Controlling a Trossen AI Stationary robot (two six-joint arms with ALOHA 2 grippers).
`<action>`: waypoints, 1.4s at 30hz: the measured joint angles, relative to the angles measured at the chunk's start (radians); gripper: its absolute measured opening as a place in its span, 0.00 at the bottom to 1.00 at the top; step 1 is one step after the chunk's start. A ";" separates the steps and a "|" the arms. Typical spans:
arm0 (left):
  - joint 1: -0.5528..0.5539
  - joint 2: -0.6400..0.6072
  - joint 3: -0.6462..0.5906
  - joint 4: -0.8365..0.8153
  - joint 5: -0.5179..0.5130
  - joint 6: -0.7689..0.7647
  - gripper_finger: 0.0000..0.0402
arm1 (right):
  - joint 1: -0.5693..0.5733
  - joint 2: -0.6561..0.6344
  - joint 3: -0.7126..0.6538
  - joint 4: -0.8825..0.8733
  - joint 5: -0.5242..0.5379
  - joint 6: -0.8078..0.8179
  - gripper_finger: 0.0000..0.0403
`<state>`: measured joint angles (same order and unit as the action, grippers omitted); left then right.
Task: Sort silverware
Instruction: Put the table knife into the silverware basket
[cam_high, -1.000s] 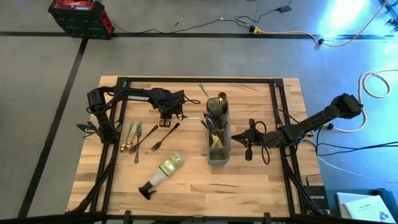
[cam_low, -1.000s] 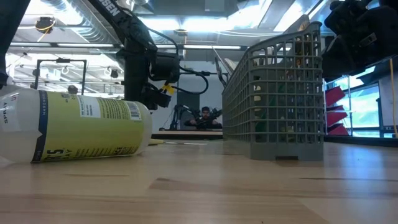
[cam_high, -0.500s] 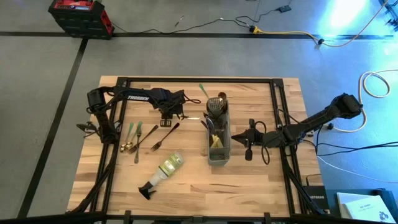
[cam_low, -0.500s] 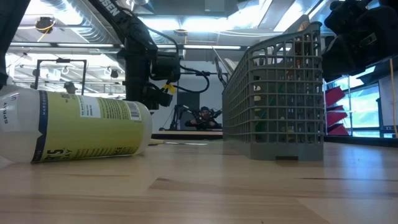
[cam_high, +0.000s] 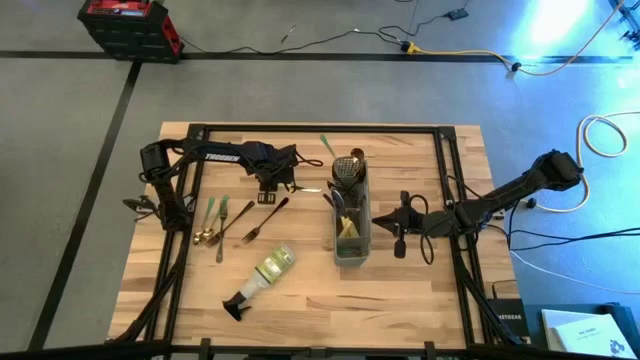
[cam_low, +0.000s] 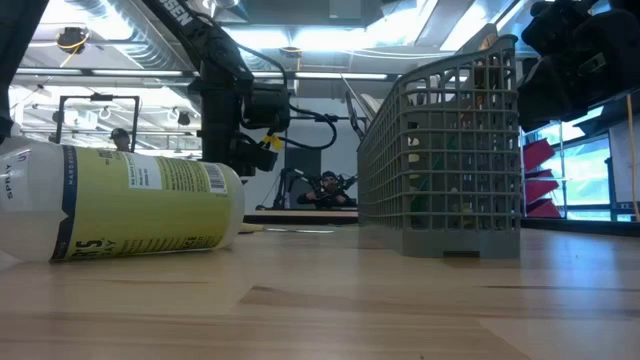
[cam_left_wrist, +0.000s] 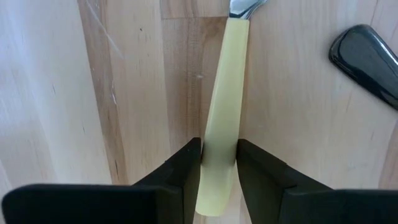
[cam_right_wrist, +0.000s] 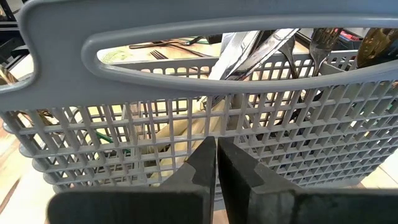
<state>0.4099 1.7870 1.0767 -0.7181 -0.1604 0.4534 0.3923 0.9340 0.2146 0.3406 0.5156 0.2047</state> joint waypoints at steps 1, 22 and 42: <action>0.000 0.000 0.000 0.000 0.000 0.000 0.22 | 0.000 0.000 0.000 0.000 0.000 0.000 0.00; -0.008 -0.001 0.000 0.000 -0.001 -0.001 0.13 | 0.000 0.000 0.000 0.000 0.000 0.000 0.00; -0.034 -0.001 0.000 -0.053 -0.064 -0.034 0.13 | 0.000 0.000 0.000 0.000 0.000 0.000 0.00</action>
<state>0.3762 1.7859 1.0767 -0.7714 -0.2243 0.4198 0.3923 0.9340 0.2146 0.3405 0.5156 0.2043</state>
